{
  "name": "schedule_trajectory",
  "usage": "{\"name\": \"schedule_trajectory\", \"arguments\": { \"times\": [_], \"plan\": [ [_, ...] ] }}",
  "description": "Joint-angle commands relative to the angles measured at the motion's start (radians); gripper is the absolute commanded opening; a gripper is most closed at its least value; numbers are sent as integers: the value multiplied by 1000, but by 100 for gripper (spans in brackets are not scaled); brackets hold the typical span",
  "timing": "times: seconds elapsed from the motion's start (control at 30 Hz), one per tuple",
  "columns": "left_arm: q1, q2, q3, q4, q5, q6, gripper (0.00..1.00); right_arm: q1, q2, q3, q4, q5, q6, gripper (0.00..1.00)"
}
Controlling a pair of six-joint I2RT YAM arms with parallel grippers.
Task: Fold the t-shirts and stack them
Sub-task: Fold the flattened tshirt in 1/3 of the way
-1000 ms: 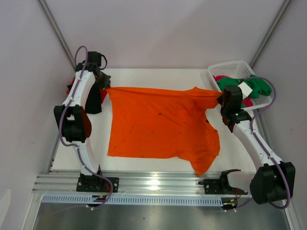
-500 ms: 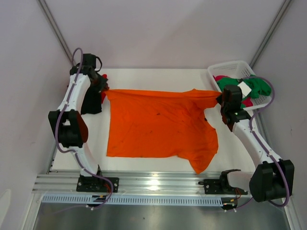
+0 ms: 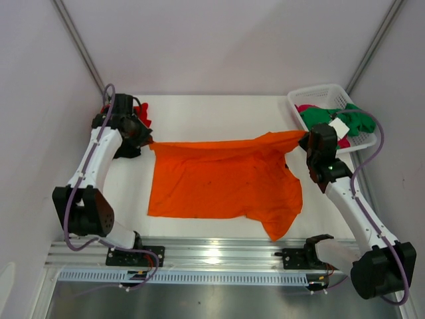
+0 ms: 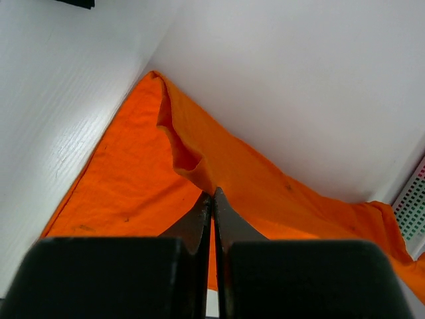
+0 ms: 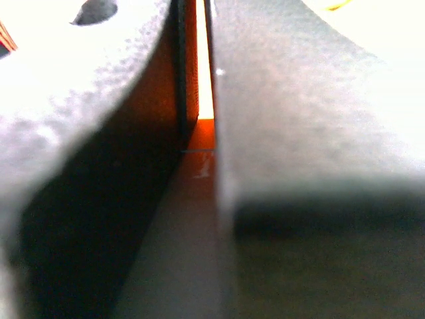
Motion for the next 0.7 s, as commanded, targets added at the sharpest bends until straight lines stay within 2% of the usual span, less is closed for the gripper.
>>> {"name": "schedule_trajectory", "arguments": {
  "times": [0.0, 0.47, 0.67],
  "plan": [
    [-2, -63, -30, 37, -2, 36, 1, 21, -35, -9, -34, 16, 16, 0],
    [-2, -80, -21, 14, 7, 52, 1, 58, -107, -6, -97, 2, 25, 0],
    [-2, -91, -52, -15, 78, 52, 1, 60, -115, 16, -107, -32, 16, 0]
  ]
}}
